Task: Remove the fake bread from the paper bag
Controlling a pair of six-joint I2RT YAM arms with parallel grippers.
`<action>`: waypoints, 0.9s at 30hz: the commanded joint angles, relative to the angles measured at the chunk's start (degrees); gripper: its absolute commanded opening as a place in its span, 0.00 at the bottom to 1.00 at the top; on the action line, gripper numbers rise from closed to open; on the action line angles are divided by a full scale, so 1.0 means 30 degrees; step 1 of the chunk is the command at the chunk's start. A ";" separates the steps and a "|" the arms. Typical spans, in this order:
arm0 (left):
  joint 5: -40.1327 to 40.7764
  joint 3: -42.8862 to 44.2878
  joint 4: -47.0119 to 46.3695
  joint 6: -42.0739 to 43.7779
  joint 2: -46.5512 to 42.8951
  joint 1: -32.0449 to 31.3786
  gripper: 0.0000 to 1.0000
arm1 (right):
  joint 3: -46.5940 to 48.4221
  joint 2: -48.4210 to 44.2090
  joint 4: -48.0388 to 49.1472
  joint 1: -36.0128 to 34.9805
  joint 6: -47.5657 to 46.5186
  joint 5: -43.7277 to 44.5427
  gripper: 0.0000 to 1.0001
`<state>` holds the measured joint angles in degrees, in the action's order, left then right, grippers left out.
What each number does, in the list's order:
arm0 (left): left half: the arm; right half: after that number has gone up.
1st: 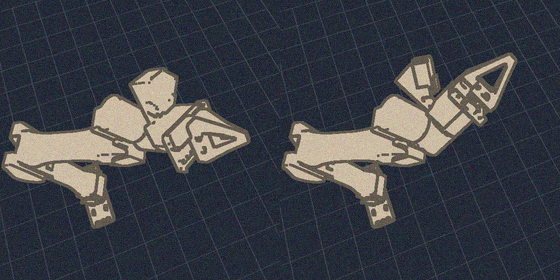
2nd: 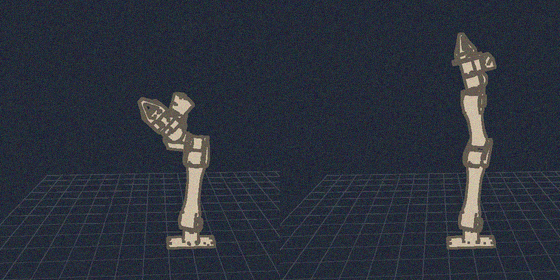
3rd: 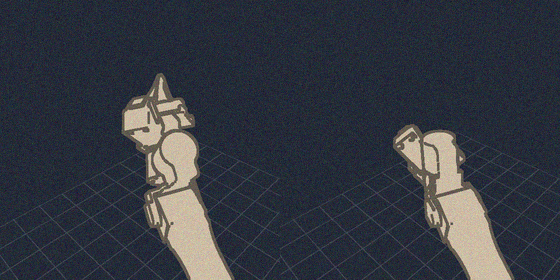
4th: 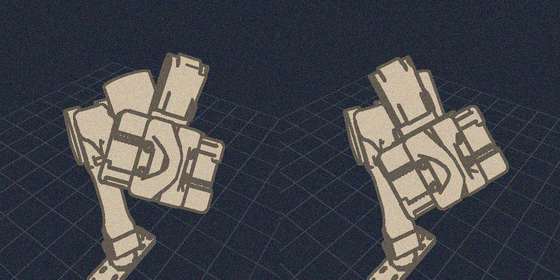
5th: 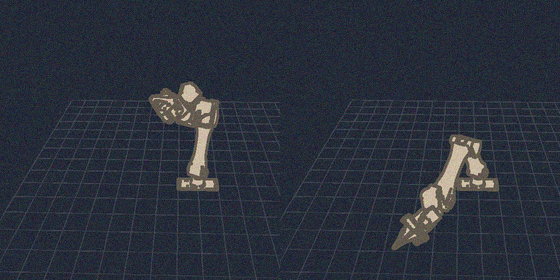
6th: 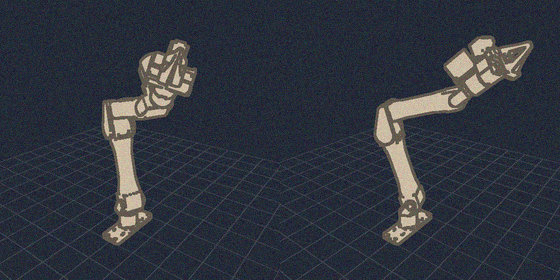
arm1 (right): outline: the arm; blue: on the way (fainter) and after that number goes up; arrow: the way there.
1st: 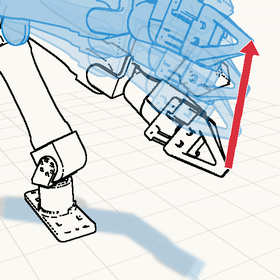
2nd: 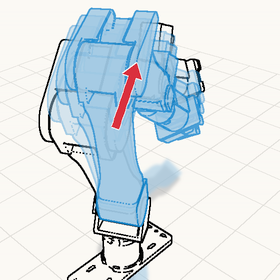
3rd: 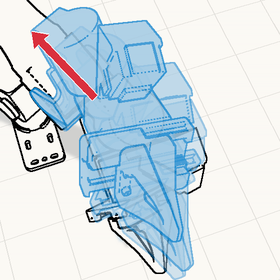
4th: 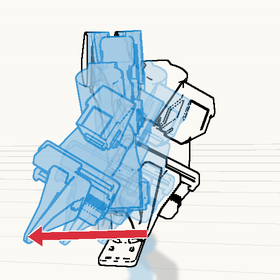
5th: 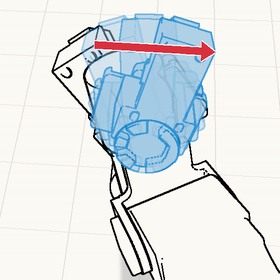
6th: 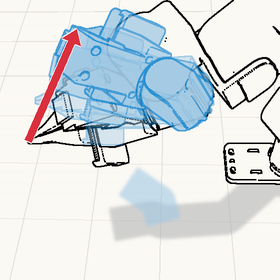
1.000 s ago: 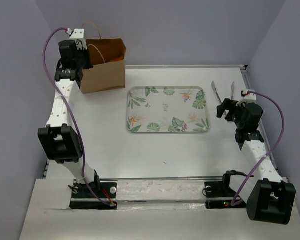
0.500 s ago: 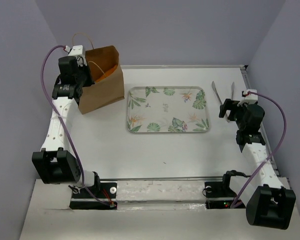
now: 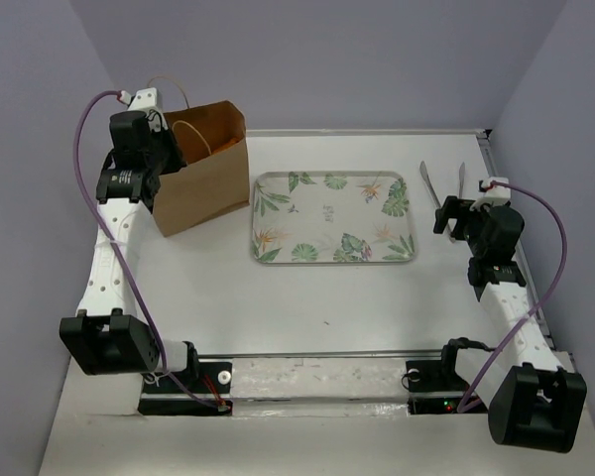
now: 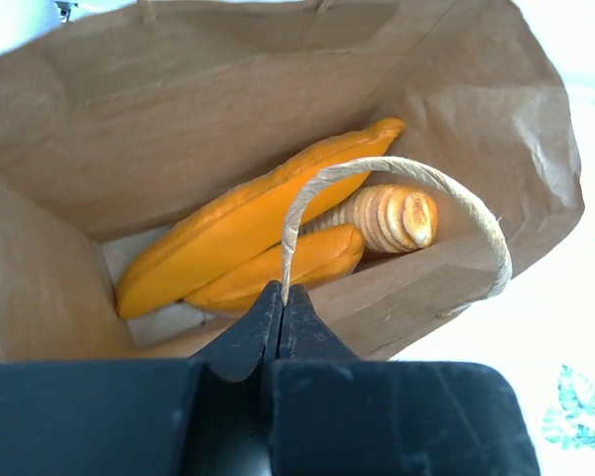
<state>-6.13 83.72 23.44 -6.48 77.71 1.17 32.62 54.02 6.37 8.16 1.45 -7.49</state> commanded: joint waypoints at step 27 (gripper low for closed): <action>0.0551 0.1065 0.0593 0.3419 -0.1821 -0.0009 0.97 | 0.3093 0.3727 -0.3059 -0.0114 0.1390 0.2668 1.00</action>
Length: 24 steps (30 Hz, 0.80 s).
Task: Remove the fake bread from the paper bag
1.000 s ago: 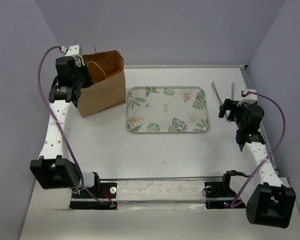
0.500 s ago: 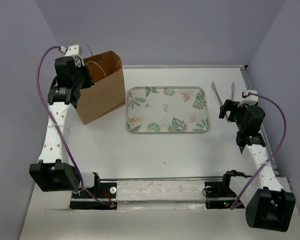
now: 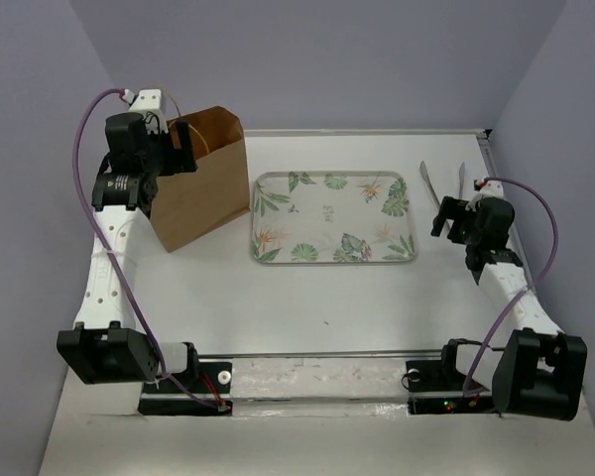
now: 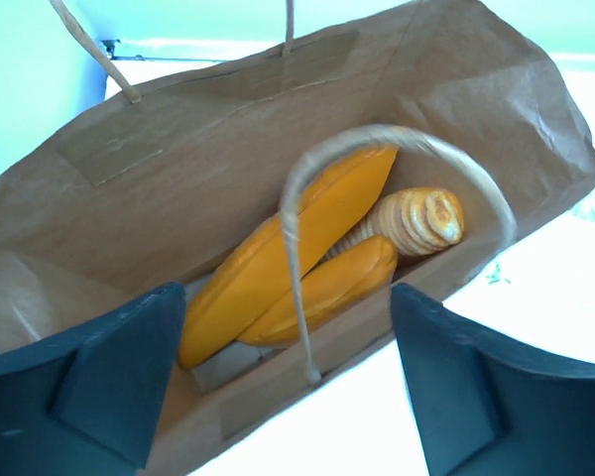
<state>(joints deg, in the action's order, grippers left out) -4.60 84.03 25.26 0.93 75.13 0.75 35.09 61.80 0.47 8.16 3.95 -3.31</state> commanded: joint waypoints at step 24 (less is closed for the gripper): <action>0.1429 0.7345 0.3265 0.4523 -0.0824 0.3052 0.99 | 0.5030 0.4185 -0.1739 -0.0114 0.1264 0.0489 1.00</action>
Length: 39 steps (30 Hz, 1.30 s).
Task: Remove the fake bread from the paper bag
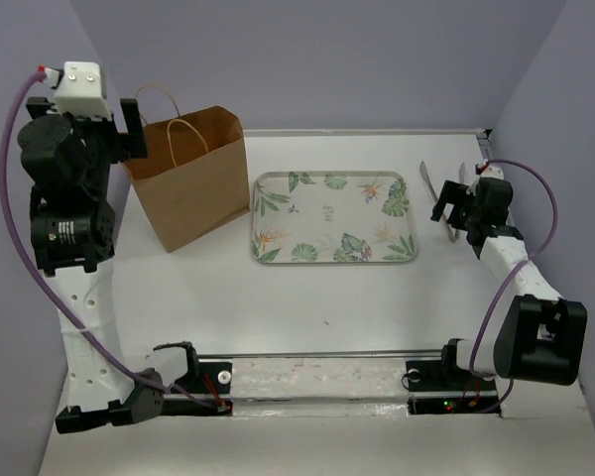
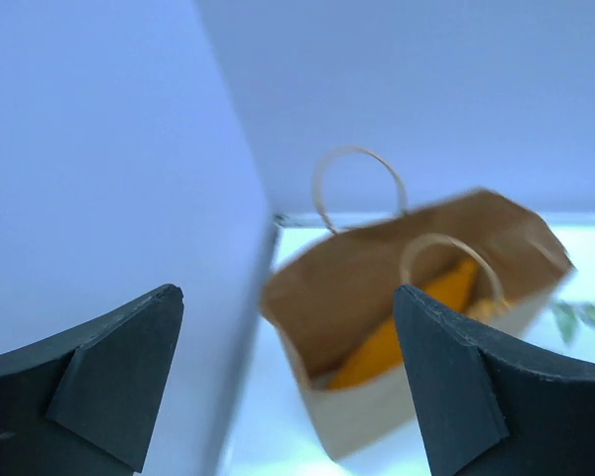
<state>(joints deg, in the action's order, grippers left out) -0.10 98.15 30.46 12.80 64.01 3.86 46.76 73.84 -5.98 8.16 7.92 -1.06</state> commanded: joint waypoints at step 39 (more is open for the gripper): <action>-0.7670 0.1972 -0.2068 0.3322 1.1477 0.4105 0.26 | 0.3455 0.5706 -0.1874 0.0499 -0.4104 0.0676 1.00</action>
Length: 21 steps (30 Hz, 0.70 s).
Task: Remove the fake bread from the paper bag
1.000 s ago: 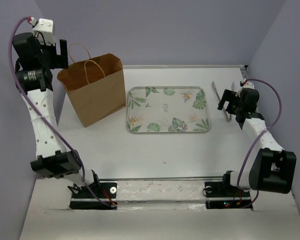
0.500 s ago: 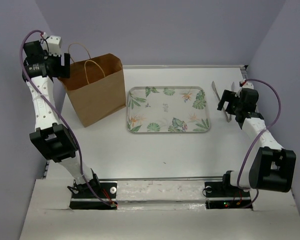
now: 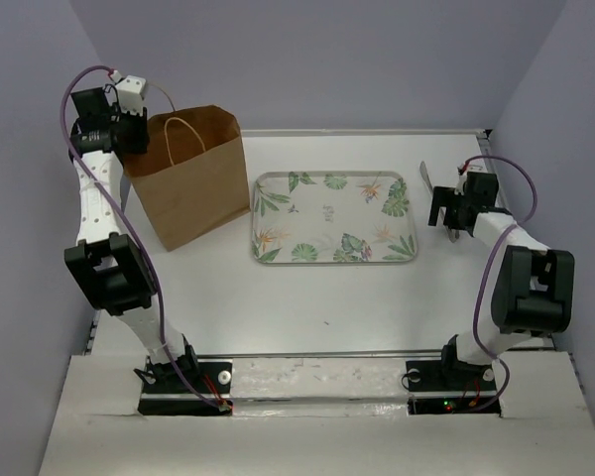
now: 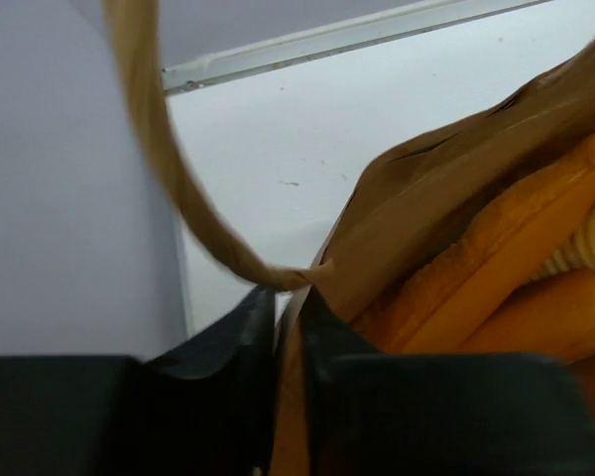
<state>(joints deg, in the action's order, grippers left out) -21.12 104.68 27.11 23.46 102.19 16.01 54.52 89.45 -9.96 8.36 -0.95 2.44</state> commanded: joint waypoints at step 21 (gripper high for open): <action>-0.0751 -0.2669 -0.1333 -0.2283 -0.4093 0.0054 0.00 | 0.4353 0.8003 -0.0373 0.1549 -0.1148 -0.1779 1.00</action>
<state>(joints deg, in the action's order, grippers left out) -22.79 95.68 25.91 19.33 93.03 16.12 66.11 107.81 -10.76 12.43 -3.68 -2.04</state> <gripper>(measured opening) 0.066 0.995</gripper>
